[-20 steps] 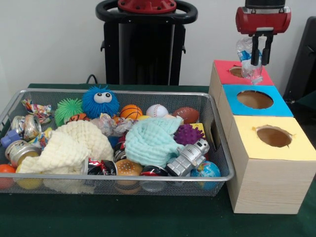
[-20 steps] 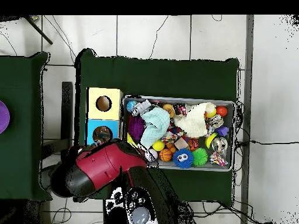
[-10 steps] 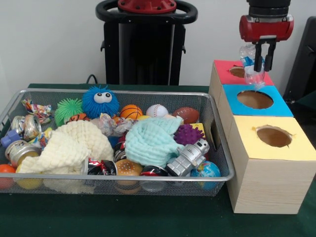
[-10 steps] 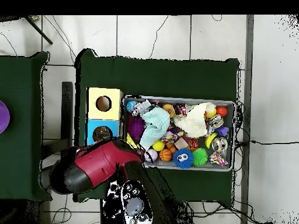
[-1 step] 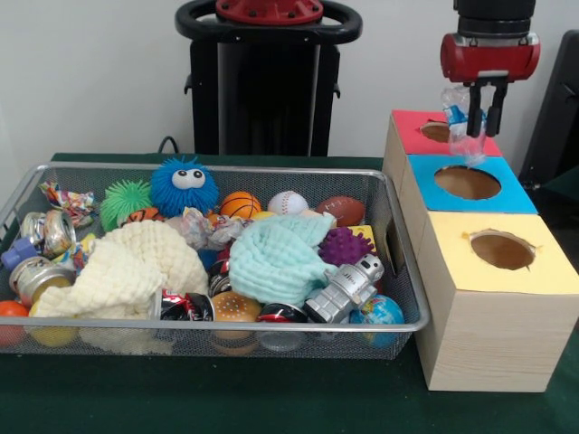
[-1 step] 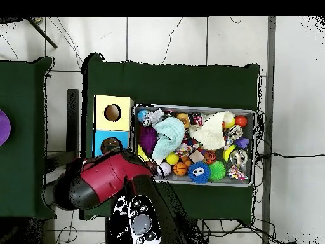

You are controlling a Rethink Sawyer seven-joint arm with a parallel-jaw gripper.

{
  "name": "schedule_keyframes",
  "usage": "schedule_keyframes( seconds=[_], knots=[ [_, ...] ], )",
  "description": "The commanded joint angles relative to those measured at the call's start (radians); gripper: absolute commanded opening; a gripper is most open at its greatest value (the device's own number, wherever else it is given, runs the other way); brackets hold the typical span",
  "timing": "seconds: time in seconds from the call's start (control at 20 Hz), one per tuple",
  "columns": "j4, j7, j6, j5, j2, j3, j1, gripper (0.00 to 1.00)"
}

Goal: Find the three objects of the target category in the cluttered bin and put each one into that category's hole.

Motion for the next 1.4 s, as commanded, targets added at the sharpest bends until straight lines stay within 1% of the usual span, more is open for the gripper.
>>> schedule_keyframes(
  seconds=[0.05, 0.2, 0.35, 0.7, 1.05, 1.4],
  knots=[
    [-0.029, 0.089, -0.087, -0.096, 0.121, -0.096, 0.031, 0.0],
    [-0.033, 0.095, -0.116, -0.091, 0.136, -0.12, 0.05, 0.0],
    [-0.025, 0.08, -0.119, -0.068, 0.133, -0.124, 0.049, 0.0],
    [-0.024, 0.032, -0.08, -0.027, 0.111, -0.093, 0.012, 0.0],
    [-0.01, -0.001, -0.051, -0.002, 0.085, -0.06, -0.028, 0.0],
    [-0.017, -0.003, -0.034, 0.005, 0.079, -0.053, -0.031, 0.0]
  ],
)
